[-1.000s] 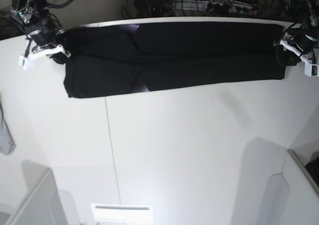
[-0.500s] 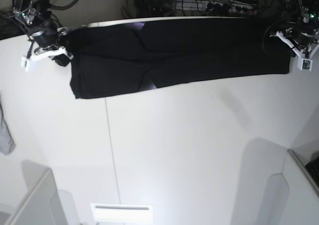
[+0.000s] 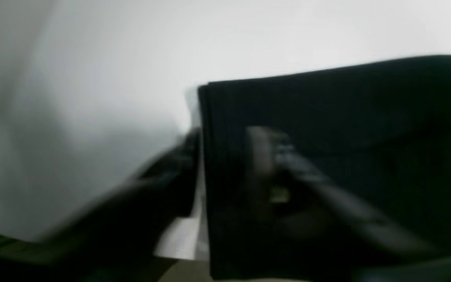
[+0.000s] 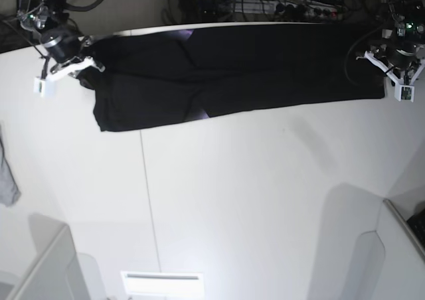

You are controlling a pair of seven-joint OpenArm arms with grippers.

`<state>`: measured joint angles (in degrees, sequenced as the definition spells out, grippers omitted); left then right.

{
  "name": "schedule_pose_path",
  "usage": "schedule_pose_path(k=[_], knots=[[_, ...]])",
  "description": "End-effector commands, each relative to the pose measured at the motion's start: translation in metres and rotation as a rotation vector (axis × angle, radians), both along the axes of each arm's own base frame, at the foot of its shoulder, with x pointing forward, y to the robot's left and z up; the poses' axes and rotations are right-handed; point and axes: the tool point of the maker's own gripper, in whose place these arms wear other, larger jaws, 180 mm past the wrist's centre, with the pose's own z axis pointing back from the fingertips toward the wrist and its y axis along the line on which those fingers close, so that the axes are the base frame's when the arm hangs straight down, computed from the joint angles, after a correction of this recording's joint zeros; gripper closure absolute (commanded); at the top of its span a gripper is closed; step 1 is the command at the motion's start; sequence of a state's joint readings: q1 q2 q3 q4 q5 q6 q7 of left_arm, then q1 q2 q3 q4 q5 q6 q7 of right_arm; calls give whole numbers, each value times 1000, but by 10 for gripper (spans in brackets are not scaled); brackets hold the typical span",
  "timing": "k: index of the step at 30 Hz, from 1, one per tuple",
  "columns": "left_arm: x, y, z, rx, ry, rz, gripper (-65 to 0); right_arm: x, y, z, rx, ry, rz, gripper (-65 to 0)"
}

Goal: Fold the T-shirt properly
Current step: 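Lower both grippers onto the folded strip's ends and grasp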

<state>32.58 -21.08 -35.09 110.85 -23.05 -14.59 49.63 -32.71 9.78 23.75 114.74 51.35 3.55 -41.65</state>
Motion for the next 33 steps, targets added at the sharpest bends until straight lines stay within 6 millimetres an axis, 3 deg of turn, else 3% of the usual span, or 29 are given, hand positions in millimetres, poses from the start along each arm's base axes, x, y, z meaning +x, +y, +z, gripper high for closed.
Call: schedule_pose_path(k=[1, 3, 6, 9, 11, 14, 17, 20, 21, 28, 33], knots=[[6, 10, 15, 35, -43, 7, -359, 6, -1, 10, -14, -45, 17, 0], [2, 19, 19, 42, -59, 47, -489, 7, 0, 11, -16, -51, 29, 0], [-9, 41, 32, 65, -95, 135, -625, 11, 2, 11, -14, -44, 45, 0], [-18, 46, 38, 63, -127, 196, -650, 17, 9, 9, -48, -20, 120, 0], [-23, 35, 29, 30, -117, 191, -650, 20, 25, 5, -93, -21, 217, 0], [-29, 11, 8, -36, -82, 123, -548, 25, 40, -5, -185, -5, 303, 0], [-27, 2, -3, -76, -79, 114, -319, 29, 47, -24, -255, 37, 355, 0], [-21, -2, -20, -122, -61, 123, -25, 30, 52, -39, -248, 71, 374, 0], [-20, -4, -28, -142, -51, 127, 0, 30, 50, -44, -245, 85, 370, 0], [-2, -5, -63, -205, -11, 165, 0, 40, 39, -71, -230, 152, 343, 0], [17, -13, -82, -163, 51, 127, 0, 52, 13, -86, -224, 181, 263, 0]])
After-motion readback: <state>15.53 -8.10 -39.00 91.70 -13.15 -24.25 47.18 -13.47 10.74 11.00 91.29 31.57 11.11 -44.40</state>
